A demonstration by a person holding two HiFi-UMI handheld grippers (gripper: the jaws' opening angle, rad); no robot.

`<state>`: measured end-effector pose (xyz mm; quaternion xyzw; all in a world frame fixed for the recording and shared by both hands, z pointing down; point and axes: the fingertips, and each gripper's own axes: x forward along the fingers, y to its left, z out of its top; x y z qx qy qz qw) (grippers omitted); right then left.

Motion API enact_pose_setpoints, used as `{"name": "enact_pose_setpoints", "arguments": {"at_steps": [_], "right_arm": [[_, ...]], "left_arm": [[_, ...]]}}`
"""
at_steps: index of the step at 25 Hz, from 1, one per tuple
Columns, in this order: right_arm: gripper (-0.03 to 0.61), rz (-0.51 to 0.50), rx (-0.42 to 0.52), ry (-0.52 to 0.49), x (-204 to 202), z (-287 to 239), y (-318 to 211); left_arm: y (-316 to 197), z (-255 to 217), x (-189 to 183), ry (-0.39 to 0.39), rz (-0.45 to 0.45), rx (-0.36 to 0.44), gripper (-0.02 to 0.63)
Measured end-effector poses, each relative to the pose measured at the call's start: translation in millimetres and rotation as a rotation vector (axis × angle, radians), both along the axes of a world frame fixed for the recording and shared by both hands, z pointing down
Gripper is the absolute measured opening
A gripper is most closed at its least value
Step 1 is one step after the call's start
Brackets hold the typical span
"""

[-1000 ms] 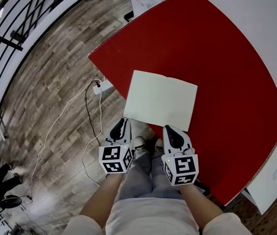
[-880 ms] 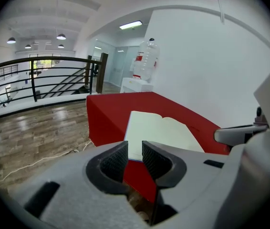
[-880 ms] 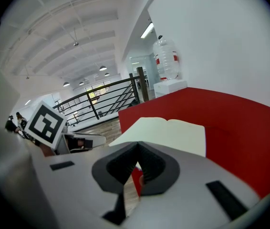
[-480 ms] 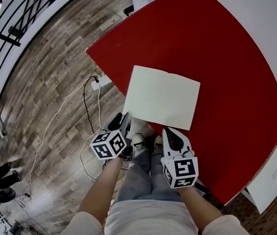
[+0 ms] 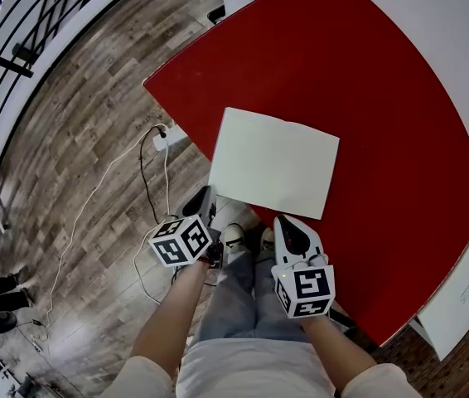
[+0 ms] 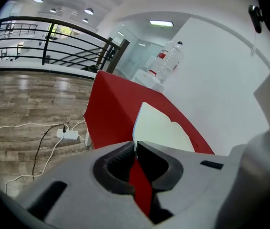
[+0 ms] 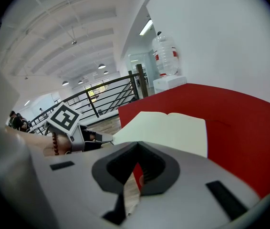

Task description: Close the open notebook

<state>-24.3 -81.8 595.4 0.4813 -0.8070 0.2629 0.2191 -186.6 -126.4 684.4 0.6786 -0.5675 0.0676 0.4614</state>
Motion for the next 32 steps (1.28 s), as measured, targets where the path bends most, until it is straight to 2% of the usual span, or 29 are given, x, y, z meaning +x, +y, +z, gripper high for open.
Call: {"name": "enact_pose_setpoints", "arguments": {"at_steps": [9,15,25,32], "right_arm": [[0.005,0.003,0.010,-0.009,-0.3,-1.7,1.4],[0.005,0.020,0.025,-0.025,1.6,-9.0,-1.6],[0.005,0.099,0.066,-0.046,34.8,-28.4,4.1],[0.005,0.198,0.061,-0.039,82.0,-30.1,21.3]], "left_arm": [[2.4,-11.9,1.6,-0.027,0.009,0.025,0.023],[2.0,-48.5,9.4,-0.055,0.051,0.088,0.023],[16.0,-117.8,72.2,-0.149,0.262,0.249,0.021],[30.7,-136.5,143.2,-0.157,0.410,0.330,0.023]]}}
